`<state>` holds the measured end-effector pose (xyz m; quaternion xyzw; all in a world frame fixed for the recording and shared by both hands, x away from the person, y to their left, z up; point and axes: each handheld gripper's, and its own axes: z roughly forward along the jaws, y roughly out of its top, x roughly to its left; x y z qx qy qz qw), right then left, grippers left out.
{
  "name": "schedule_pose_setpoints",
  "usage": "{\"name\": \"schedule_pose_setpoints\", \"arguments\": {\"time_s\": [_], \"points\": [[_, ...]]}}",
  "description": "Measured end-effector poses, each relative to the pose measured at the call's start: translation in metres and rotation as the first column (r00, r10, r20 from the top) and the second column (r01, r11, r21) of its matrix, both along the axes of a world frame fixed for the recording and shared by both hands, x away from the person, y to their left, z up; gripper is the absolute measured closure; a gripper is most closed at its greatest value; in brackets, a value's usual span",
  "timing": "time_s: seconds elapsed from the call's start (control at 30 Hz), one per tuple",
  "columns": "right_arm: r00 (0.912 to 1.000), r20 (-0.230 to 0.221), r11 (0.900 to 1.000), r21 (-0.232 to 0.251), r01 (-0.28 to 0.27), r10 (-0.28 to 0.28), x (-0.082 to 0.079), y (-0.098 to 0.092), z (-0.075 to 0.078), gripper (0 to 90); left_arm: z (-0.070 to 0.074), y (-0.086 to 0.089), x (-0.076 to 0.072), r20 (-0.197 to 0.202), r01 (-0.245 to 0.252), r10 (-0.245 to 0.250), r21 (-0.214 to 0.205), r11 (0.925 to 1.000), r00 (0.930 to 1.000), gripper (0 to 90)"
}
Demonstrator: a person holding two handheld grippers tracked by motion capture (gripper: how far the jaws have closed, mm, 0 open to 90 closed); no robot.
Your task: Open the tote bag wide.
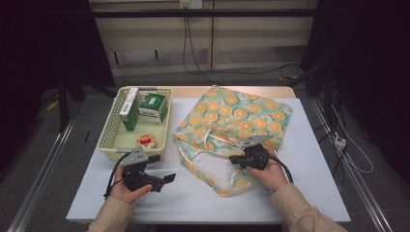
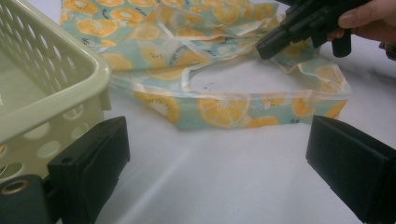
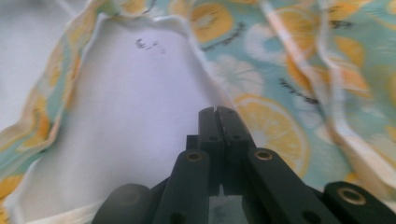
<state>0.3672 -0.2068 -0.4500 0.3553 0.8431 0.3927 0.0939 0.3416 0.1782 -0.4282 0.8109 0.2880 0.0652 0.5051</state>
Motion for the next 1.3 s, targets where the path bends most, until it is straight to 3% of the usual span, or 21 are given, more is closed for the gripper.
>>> {"name": "schedule_pose_setpoints", "arguments": {"time_s": [0.07, 0.3, 0.5, 0.67, 0.73, 0.87, 1.13, 1.3], "points": [[0.9993, 0.023, 0.9994, -0.014, 0.031, -0.031, 0.003, -0.003, 0.001, 86.9, 0.0, 0.0, 0.001, 0.0, 0.001, -0.001, 0.003, 1.0, 1.0, 6.2], [0.9944, 0.054, 0.9959, 0.011, 0.09, -0.09, 0.018, -0.012, 0.004, 78.0, -0.001, -0.001, 0.001, -0.002, 0.001, -0.001, 0.006, 1.0, 1.0, 6.2], [0.9933, 0.042, 0.9942, 0.013, 0.107, -0.107, 0.024, -0.015, -0.002, 71.0, -0.002, -0.001, 0.002, -0.003, 0.004, -0.004, 0.008, 1.0, 1.0, 6.2], [0.9923, 0.062, 0.9931, -0.04, 0.11, -0.108, 0.029, -0.008, -0.011, 59.7, -0.002, -0.001, 0.002, -0.005, 0.006, -0.006, 0.01, 0.9999, 1.0, 6.2], [0.9928, 0.07, 0.9943, -0.037, 0.1, -0.097, 0.031, -0.005, -0.012, 56.7, -0.002, -0.002, 0.002, -0.008, 0.007, -0.007, 0.008, 0.9999, 0.9999, 6.2], [0.9899, 0.094, 0.9923, -0.054, 0.112, -0.106, 0.033, -0.003, -0.013, 62.6, -0.002, -0.002, 0.002, -0.008, 0.007, -0.007, 0.008, 0.9999, 0.9999, 6.2], [0.9859, 0.116, 0.9887, -0.076, 0.129, -0.12, 0.036, -0.004, -0.013, 87.5, -0.002, -0.001, 0.002, -0.005, 0.008, -0.008, 0.003, 1.0, 1.0, 6.2], [0.987, 0.09, 0.9866, -0.082, 0.141, -0.134, 0.041, -0.003, -0.008, 90.0, -0.002, 0.0, 0.002, -0.004, 0.004, -0.004, 0.0, 1.0, 1.0, 6.2]]}}
